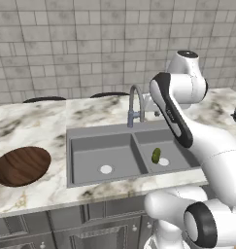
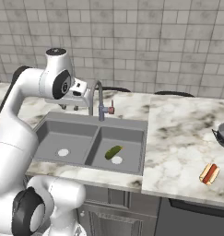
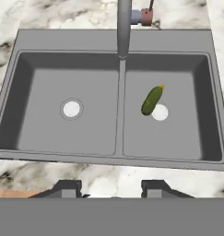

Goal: Pick the cucumber from the sink and place it in the bowl. Then pick the bowl and place it in the microwave. Then close the microwave door and press the start button.

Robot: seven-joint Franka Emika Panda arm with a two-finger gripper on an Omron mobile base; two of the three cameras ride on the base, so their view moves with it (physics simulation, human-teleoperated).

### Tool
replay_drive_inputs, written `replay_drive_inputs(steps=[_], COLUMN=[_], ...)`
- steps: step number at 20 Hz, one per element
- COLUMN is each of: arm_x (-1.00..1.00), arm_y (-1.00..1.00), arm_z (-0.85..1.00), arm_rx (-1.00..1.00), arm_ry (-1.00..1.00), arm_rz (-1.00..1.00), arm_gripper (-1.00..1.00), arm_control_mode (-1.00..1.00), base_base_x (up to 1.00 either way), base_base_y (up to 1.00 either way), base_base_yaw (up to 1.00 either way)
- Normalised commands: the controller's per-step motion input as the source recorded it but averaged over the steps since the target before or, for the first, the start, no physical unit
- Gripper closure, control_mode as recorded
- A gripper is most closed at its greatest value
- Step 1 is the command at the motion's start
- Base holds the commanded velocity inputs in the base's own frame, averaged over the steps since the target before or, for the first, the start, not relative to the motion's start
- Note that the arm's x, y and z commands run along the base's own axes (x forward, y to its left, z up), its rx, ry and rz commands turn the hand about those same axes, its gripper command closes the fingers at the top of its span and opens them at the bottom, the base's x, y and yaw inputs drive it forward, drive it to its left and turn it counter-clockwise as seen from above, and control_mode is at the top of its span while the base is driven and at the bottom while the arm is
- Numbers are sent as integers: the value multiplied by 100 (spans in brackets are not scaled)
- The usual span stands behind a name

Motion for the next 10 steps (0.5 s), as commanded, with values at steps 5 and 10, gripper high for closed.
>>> replay_drive_inputs(steps=[5, 10], arm_x=[-33, -61], arm_y=[-9, -62], arm_z=[-3, -50], arm_rx=[0, 3], arm_ry=[-6, -1], arm_rz=[-1, -7], arm_gripper=[-100, -100], arm_control_mode=[-100, -100], base_base_x=[0, 0], base_base_y=[0, 0], base_base_yaw=[0, 0])
